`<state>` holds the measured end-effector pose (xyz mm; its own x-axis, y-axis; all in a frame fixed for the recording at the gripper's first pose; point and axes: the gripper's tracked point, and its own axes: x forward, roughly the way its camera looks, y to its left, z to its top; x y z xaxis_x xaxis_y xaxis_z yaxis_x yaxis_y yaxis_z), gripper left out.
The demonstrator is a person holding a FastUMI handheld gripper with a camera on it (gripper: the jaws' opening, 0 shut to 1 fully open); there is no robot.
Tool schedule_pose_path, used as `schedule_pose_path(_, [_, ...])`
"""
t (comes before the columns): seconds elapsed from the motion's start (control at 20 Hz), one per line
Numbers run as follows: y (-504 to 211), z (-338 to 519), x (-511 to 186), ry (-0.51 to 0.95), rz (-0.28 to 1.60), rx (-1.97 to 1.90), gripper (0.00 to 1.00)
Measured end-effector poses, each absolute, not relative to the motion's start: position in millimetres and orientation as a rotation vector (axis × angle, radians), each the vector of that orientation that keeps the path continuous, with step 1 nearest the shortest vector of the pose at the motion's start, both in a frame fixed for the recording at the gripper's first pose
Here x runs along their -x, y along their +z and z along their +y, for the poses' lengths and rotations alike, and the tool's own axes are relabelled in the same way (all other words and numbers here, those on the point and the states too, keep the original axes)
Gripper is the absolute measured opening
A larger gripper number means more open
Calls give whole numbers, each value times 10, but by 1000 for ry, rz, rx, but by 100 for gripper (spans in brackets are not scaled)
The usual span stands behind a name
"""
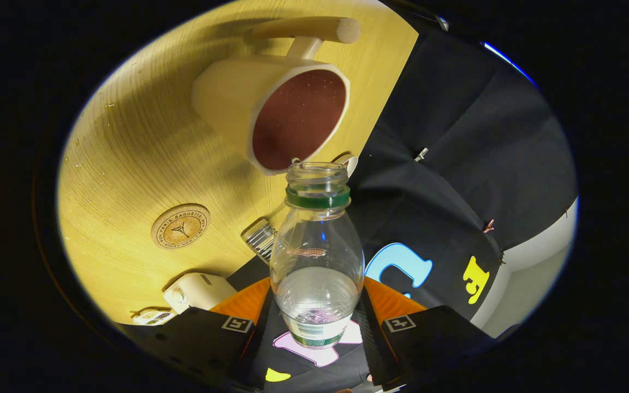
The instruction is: Take the bottle from table, then pour the juice into the cup, finally place the bottle on the coaster
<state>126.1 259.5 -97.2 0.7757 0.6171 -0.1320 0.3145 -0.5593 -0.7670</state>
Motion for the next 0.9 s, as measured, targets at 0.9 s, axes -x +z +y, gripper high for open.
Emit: schedule_pose_path(0.9, [-313, 2328, -1164, 458, -345, 1645, 72])
